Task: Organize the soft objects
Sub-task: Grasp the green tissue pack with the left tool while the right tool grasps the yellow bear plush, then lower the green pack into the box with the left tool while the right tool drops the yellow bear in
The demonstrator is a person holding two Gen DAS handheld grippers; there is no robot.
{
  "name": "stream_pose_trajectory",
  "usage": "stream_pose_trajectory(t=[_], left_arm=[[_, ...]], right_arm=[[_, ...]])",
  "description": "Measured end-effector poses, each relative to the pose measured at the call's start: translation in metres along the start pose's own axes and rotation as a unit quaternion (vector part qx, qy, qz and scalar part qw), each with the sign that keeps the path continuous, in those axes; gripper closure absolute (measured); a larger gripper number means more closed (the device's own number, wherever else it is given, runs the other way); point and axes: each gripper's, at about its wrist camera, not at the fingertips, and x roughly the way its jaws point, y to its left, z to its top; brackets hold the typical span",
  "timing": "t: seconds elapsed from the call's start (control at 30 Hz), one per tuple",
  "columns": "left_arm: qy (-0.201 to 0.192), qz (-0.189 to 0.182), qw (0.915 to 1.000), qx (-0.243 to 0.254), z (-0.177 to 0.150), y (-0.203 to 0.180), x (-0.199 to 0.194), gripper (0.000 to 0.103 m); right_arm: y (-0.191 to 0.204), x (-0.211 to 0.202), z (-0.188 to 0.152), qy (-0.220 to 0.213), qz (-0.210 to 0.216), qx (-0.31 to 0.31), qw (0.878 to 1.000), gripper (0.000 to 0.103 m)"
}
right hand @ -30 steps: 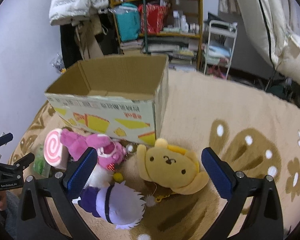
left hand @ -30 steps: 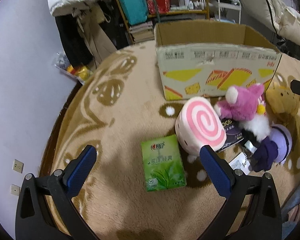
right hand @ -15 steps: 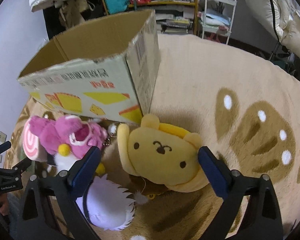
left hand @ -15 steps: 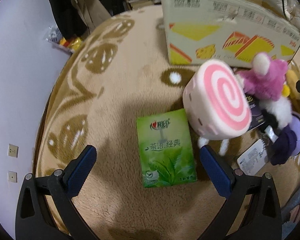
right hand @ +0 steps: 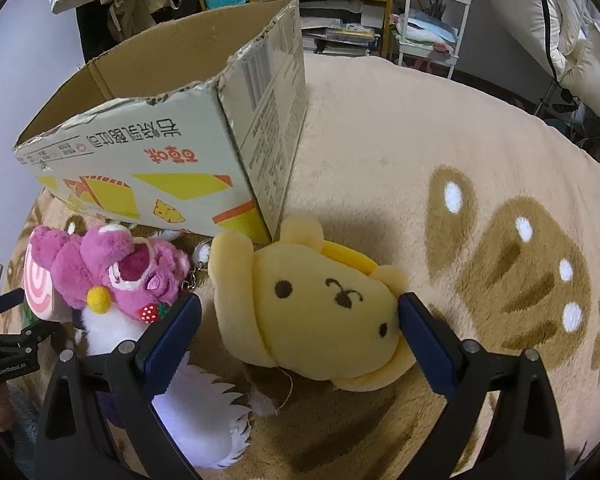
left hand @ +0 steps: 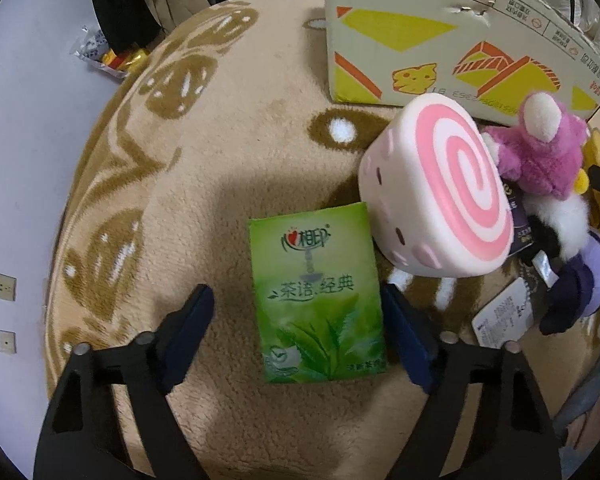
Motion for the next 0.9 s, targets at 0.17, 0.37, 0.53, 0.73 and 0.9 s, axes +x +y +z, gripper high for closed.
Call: stream_pose_trajectory(t=[0.17,0.37,0.53,0.73,0.9], left_arm=[[0.005,-0.04,0.9992,-0.005,-0.002,0.0,-0.003,0.049],[-0.002,-0.025,0.9996,-0.013,-0.003,0.002,-0.008,0.05],[-0.022,-0.012,0.9993,-0.026,-0.005,0.006,-0.018,0.05],[-0.091,-0.014,0.9953,-0.032,-0.008,0.009,-0.057,0.05],[-0.174,0.003,0.9843,-0.03,-0.015,0.007,-0.1,0.05]], right_arm=[[-0.002,-0.003,0.0,-0.003,0.0,0.001,1.0,0.016],[-0.009,-0.003,0.002,-0.003,0.013,0.017,1.0,0.022],[-0.008,-0.007,0.003,-0.014,0.022,0.016,1.0,0.026],[-0.005,-0.033,-0.005,-0.046,0.045,0.019,0.998,0.026],[0.001,-0.075,-0.013,-0.11,0.064,0.013,0.992,0.026]])
